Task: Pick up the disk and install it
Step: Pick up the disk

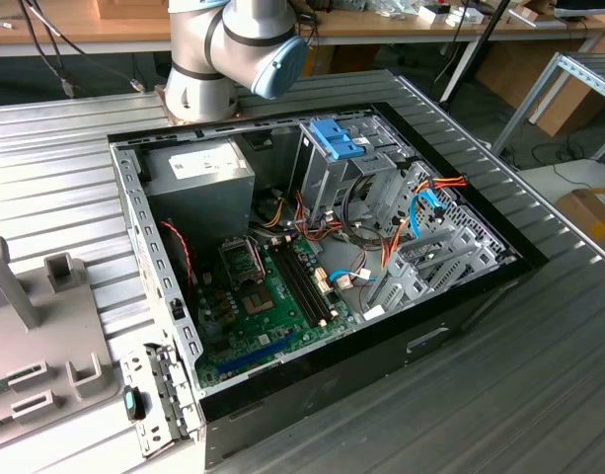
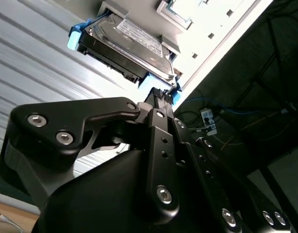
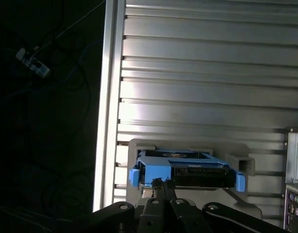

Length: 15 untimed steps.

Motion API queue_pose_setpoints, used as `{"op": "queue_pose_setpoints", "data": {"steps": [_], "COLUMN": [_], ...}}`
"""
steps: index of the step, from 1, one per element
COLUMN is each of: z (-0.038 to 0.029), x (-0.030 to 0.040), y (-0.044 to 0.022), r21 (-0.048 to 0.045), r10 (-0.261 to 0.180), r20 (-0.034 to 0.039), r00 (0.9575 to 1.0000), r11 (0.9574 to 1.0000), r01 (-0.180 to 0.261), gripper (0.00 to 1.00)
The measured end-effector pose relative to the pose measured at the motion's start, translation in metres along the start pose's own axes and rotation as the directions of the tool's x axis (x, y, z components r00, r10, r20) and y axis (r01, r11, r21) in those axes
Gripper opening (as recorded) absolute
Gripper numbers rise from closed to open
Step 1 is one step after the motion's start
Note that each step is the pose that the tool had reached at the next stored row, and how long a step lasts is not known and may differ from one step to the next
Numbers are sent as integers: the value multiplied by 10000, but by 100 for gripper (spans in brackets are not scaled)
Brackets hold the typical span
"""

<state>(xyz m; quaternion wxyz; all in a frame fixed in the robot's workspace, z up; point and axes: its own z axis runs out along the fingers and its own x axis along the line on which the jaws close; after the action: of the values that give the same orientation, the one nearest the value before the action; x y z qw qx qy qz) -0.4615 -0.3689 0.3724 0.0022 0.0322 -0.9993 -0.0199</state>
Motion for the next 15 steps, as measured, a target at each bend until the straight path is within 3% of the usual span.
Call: {"op": "queue_pose_setpoints", "data": {"steps": [4, 9, 14, 15], "z": [0, 0, 0, 0], "x": [0, 0, 0, 0], "y": [0, 0, 0, 0], "r21": [1, 1, 0, 0], "r10": [-569, -1242, -1726, -1942], "r20": [-23, -50, -70, -79], "r00": [9984, 9922, 9850, 9809], "r11": [9984, 9923, 9850, 9810], "r01": [569, 1242, 1726, 1942], "gripper": [11, 11, 11, 11]}}
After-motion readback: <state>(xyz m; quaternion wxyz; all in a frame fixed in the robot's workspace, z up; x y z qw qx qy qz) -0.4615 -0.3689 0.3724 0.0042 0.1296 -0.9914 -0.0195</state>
